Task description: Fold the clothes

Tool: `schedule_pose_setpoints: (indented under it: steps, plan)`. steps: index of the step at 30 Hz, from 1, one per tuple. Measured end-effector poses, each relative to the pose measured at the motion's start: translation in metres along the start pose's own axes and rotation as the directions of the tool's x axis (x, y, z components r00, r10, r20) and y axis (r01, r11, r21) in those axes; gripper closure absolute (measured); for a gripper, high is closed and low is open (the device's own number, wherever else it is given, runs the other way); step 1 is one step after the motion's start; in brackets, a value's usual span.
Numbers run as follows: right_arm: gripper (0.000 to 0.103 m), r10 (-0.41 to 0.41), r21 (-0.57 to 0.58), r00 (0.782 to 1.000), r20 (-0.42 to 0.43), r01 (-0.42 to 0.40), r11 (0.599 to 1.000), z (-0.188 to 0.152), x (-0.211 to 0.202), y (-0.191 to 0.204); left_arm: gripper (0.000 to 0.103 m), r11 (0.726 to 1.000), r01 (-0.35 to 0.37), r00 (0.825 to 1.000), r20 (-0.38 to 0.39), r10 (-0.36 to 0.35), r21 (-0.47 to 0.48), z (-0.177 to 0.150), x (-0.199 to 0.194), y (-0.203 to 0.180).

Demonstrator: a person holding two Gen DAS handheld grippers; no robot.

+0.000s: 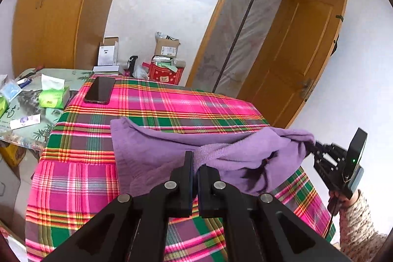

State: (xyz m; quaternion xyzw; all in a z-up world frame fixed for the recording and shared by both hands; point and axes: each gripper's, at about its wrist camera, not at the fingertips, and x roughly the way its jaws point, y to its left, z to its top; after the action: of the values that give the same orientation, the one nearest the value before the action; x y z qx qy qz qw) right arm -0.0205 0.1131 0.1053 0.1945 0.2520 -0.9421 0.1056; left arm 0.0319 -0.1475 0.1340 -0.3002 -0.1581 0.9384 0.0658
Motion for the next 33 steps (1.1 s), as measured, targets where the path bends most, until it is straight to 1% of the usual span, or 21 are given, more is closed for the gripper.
schedule_pose_setpoints:
  steps: [3,6,9,11,13,17,20,24,26,29,31,33]
  plan:
    - [0.091,-0.068,-0.129,0.997,0.018,0.070,0.989,-0.001,-0.008,0.005,0.101,1.000,-0.009,0.999,-0.042,0.011,0.026,-0.011,0.002,-0.002]
    - [0.091,-0.114,-0.254,0.993,0.000,0.110,0.961,-0.013,-0.005,0.015,0.101,0.999,-0.007,0.994,-0.112,0.012,0.049,-0.030,0.010,-0.005]
    - [0.091,-0.098,-0.307,0.994,-0.052,0.078,0.949,-0.030,-0.003,0.019,0.101,0.999,0.007,0.985,-0.170,0.003,0.053,-0.047,0.017,-0.003]
    - [0.091,-0.084,-0.326,0.992,-0.094,0.049,0.944,-0.042,-0.002,0.018,0.101,0.998,0.013,0.981,-0.193,0.000,0.066,-0.056,0.019,-0.003]
    - [0.091,-0.066,-0.344,0.988,-0.142,0.013,0.939,-0.053,0.002,0.018,0.101,0.997,0.023,0.972,-0.234,-0.004,0.078,-0.067,0.025,-0.005]
    - [0.091,-0.050,-0.366,0.977,-0.205,-0.029,0.930,-0.071,0.003,0.021,0.100,0.994,0.018,0.955,-0.296,0.015,0.110,-0.080,0.035,-0.005]
    - [0.091,-0.040,-0.358,0.971,-0.237,-0.049,0.933,-0.074,0.003,0.019,0.100,0.990,0.025,0.946,-0.323,0.020,0.135,-0.083,0.036,-0.004]
    - [0.090,-0.015,-0.354,0.969,-0.247,-0.076,0.932,-0.071,-0.007,0.013,0.098,0.990,0.041,0.951,-0.310,0.004,0.138,-0.077,0.026,0.005]
    - [0.088,0.008,-0.338,0.968,-0.249,-0.094,0.936,-0.067,-0.012,0.010,0.095,0.991,0.035,0.954,-0.298,0.004,0.127,-0.072,0.022,0.011]
    - [0.088,0.049,-0.313,0.970,-0.238,-0.124,0.942,-0.057,-0.022,0.006,0.092,0.994,0.036,0.954,-0.300,-0.003,0.105,-0.063,0.020,0.021]
    - [0.088,0.099,-0.289,0.969,-0.227,-0.164,0.943,-0.047,-0.030,0.002,0.092,0.993,0.028,0.955,-0.295,0.008,0.116,-0.058,0.018,0.024]
    - [0.088,0.136,-0.272,0.968,-0.212,-0.192,0.943,-0.036,-0.038,-0.001,0.091,0.989,0.043,0.952,-0.307,0.004,0.144,-0.057,0.017,0.024]
